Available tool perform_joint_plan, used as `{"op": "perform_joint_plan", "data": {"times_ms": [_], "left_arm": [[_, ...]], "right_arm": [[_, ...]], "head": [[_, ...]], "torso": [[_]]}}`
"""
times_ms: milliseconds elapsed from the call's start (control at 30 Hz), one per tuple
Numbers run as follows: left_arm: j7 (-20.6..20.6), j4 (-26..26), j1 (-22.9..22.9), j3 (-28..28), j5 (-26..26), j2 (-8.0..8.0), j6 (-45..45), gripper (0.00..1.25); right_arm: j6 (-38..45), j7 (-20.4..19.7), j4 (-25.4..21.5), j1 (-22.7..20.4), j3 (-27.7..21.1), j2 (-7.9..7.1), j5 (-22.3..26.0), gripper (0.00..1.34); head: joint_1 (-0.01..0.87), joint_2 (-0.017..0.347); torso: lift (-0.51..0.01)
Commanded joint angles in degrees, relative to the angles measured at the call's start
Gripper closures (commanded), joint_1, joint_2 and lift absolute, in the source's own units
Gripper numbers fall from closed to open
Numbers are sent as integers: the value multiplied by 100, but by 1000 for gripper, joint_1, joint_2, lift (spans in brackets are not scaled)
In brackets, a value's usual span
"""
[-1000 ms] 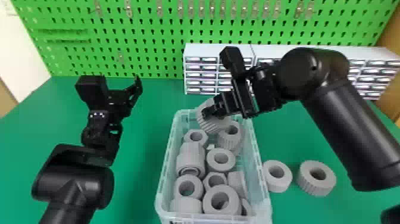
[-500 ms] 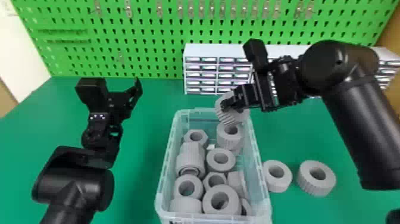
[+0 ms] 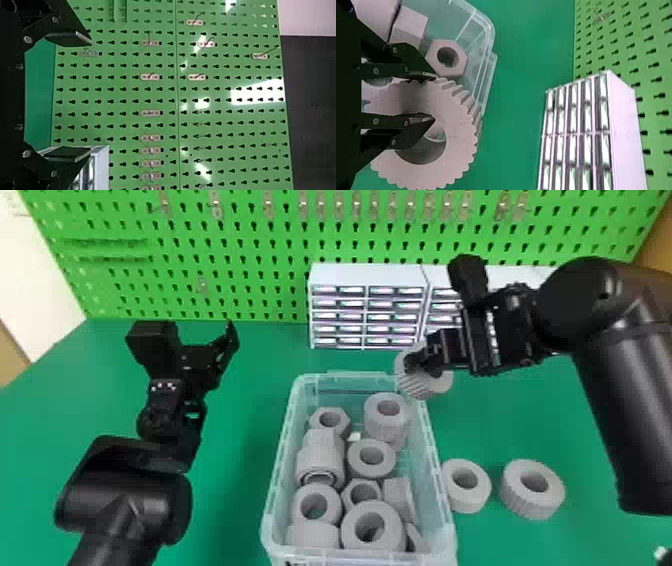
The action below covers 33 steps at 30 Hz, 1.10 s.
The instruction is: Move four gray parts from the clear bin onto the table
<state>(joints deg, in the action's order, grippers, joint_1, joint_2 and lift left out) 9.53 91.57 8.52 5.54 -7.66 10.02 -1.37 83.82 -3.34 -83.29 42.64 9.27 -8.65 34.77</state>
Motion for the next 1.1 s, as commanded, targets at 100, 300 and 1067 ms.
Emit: {"op": "perform_joint_plan", "data": {"times_ms": [100, 300, 1067], "left_arm": [[5, 1, -17, 9, -7, 0, -4, 295], [5, 1, -35, 0, -16, 0, -4, 295], [14, 1, 0, 9, -16, -44, -4, 295]], "right_arm": [[47, 0, -3, -150, -391, -23, -278, 934], [82, 0, -3, -256, -628, -40, -506, 934], [-58, 0, 445, -528, -1235, -111, -1174, 934]], "head": [[693, 72], [693, 72], [693, 72]], "torso": [[-52], [-52], [-52]]}}
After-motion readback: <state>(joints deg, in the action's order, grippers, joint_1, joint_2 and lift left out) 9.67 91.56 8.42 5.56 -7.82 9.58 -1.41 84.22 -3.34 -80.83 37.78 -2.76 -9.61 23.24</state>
